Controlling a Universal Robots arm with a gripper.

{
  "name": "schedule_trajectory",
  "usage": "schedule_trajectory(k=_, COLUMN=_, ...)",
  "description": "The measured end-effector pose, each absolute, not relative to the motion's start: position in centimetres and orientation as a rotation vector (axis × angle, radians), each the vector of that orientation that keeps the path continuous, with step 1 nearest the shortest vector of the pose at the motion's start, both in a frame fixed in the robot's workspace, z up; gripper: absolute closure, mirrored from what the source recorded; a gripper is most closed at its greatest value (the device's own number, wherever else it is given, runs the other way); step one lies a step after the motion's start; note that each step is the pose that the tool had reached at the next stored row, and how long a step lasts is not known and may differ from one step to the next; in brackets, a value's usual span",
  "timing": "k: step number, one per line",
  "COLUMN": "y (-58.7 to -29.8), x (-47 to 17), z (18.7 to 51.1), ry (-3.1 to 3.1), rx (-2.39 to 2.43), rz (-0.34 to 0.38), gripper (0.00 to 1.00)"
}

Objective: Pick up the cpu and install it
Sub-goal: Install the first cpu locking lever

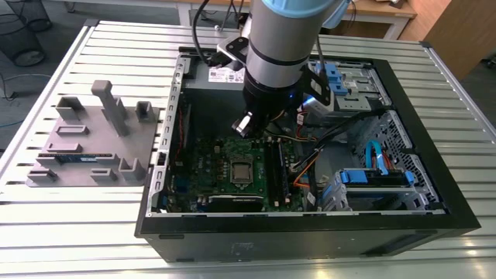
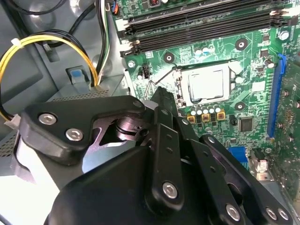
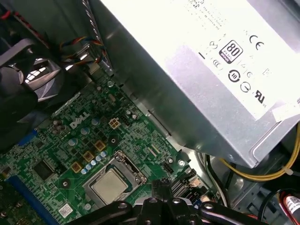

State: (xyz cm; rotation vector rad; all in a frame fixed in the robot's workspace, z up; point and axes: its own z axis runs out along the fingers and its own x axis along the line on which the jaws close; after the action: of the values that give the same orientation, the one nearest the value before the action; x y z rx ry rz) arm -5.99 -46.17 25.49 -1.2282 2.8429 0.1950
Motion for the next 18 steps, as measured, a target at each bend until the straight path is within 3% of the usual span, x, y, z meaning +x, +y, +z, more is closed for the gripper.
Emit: schedule_trajectory(k=18, y=-44.6, x=-5.7, z=25.4, ry=2.835, rx=-1.236, rz=0.208, gripper=0.89)
